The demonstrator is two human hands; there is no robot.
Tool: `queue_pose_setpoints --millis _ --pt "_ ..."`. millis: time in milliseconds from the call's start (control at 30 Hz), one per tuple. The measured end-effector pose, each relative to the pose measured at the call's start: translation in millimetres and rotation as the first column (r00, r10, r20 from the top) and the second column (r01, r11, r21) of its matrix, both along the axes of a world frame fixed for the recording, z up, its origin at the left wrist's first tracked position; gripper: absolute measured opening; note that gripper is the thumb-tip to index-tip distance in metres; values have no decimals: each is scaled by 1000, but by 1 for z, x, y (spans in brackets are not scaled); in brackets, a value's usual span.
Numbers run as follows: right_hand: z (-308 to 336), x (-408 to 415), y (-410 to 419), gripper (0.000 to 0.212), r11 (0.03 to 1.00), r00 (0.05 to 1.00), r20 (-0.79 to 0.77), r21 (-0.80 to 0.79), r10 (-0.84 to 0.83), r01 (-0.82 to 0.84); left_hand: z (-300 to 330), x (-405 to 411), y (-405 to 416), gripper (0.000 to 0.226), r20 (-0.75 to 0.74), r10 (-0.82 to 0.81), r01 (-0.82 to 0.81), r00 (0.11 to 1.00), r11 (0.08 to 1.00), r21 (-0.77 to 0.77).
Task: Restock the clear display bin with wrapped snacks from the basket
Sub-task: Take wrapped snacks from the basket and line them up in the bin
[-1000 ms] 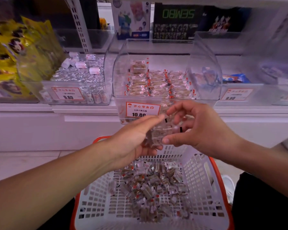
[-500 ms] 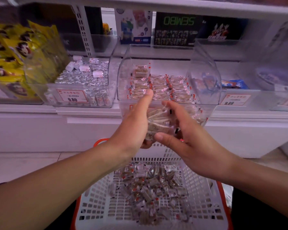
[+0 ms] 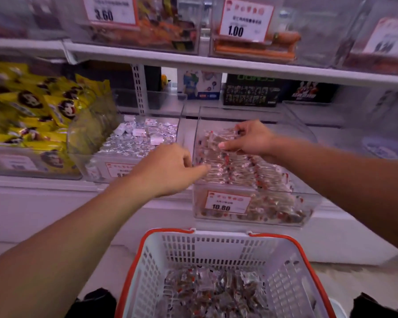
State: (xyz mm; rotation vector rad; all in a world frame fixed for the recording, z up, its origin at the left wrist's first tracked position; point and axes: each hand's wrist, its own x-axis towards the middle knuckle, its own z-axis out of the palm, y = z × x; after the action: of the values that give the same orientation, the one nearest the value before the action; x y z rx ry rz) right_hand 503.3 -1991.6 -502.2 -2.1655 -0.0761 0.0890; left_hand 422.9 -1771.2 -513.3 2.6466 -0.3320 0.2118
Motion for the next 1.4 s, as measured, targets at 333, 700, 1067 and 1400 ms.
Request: queue_pose_setpoints --millis 333,700,1067,1400 --pt "-49 70 26 57 846 949 286 -532 130 44 -13 11 -1 48 67 28 -28 997 1000 -12" --pt "-54 85 51 65 578 895 189 -811 405 -91 -15 6 5 44 6 82 -81 997 992 -93" --pt "-49 89 39 76 568 942 -48 -787 331 -239 -17 15 11 42 -57 63 -68 996 994 -83" --pt "-1 -63 36 21 914 512 837 -345 195 215 2 -14 33 61 -679 -47 191 733 972 139"
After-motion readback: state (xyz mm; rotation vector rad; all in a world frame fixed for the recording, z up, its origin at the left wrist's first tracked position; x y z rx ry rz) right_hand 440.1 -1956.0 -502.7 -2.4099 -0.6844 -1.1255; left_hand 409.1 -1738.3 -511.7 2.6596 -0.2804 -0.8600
